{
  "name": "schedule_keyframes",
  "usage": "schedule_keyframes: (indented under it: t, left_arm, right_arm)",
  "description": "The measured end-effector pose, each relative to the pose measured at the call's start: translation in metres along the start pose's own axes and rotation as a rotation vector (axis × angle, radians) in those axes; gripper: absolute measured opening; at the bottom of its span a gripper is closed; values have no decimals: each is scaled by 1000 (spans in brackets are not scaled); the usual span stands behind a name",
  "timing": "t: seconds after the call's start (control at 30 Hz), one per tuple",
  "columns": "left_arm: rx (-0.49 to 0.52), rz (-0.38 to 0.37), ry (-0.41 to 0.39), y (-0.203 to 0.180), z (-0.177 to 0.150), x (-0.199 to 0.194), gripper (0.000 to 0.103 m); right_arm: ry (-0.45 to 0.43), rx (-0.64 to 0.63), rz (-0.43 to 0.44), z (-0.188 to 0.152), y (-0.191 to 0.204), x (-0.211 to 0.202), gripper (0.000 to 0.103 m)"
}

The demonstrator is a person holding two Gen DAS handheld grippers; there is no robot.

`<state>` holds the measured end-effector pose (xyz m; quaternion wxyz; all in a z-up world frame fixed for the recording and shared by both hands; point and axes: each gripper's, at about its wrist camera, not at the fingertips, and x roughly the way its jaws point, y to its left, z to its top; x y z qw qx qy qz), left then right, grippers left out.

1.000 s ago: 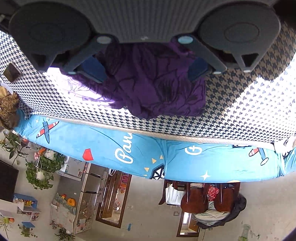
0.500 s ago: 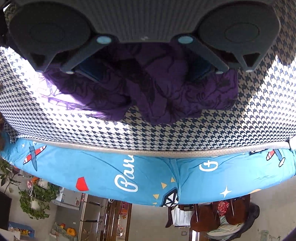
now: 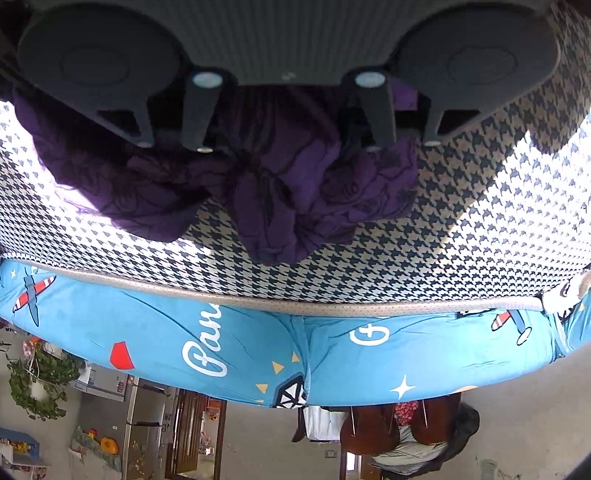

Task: Fold clothes

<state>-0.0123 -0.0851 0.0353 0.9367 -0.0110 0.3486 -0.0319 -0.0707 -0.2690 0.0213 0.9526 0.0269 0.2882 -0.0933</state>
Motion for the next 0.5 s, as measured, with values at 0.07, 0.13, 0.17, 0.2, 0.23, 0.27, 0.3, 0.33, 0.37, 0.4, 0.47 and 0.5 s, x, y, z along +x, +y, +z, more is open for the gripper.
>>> schedule_keyframes:
  t: [0.07, 0.13, 0.17, 0.2, 0.23, 0.27, 0.3, 0.33, 0.37, 0.4, 0.47, 0.5]
  left_arm:
    - [-12, 31, -15, 5, -3, -8, 40]
    - [-31, 62, -26, 12, -6, -15, 37]
    - [-45, 72, -18, 18, -8, -17, 37]
    - [-59, 83, -10, 25, -11, -19, 37]
    - [-74, 93, -1, 32, -13, -20, 37]
    - [-88, 104, 7, 38, -16, -22, 37]
    - [-102, 114, 15, 45, -19, -24, 37]
    - [-117, 120, 24, 51, -22, -24, 37]
    - [-134, 118, 34, 58, -26, -25, 39]
    - [-151, 116, 44, 64, -29, -25, 39]
    - [-168, 111, 61, 71, -35, -28, 41]
    - [-166, 113, 64, 72, -38, -30, 41]
  right_arm:
    - [2, 32, -17, -1, -7, -5, 18]
    - [4, 65, -34, -2, -13, -9, 18]
    - [5, 81, -42, -2, -17, -11, 18]
    - [5, 97, -50, -3, -20, -14, 18]
    - [6, 113, -59, -3, -23, -16, 18]
    - [7, 129, -67, -4, -26, -18, 18]
    - [8, 145, -75, -4, -30, -21, 18]
    - [9, 162, -84, -5, -33, -23, 18]
    - [10, 178, -92, -5, -36, -25, 18]
    - [11, 194, -101, -6, -40, -28, 18]
    - [10, 216, -111, -7, -44, -33, 18]
    - [9, 225, -111, -8, -46, -35, 18]
